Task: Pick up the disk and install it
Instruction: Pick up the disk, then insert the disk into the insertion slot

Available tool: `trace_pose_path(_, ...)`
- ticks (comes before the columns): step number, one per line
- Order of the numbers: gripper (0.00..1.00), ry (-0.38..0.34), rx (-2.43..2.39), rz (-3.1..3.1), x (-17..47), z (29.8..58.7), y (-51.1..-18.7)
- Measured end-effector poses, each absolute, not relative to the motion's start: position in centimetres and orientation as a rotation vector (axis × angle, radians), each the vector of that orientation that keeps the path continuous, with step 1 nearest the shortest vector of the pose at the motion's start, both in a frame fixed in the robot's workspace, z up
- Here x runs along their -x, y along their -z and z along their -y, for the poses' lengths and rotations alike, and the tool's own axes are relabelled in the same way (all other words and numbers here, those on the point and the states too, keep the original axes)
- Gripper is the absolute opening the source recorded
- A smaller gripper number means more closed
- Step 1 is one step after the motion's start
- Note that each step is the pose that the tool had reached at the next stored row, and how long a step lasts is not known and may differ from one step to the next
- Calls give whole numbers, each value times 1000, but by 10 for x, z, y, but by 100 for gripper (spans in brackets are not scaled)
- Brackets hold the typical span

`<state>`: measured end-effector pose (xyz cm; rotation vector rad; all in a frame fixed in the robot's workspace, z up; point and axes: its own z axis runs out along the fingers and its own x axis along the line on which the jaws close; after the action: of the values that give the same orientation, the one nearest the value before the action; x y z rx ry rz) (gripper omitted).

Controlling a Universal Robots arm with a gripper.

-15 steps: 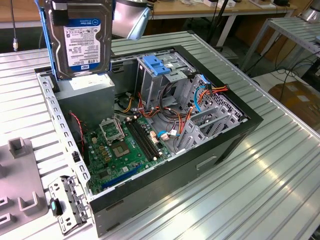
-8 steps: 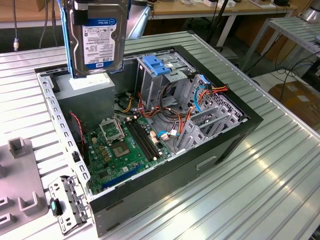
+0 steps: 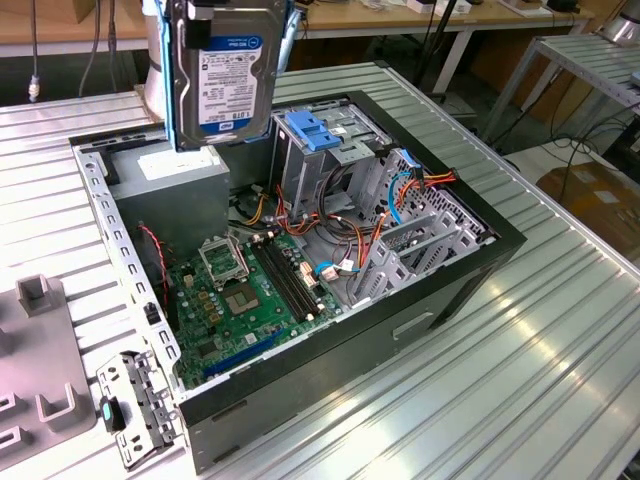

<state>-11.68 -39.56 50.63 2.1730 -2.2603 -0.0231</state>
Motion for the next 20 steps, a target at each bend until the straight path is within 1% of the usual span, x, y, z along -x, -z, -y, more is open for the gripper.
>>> trace_pose_path(7,37,23,-2173,2260,97,393,-506)
trace_pose_path(20,37,23,-2173,2260,97,393,-505)
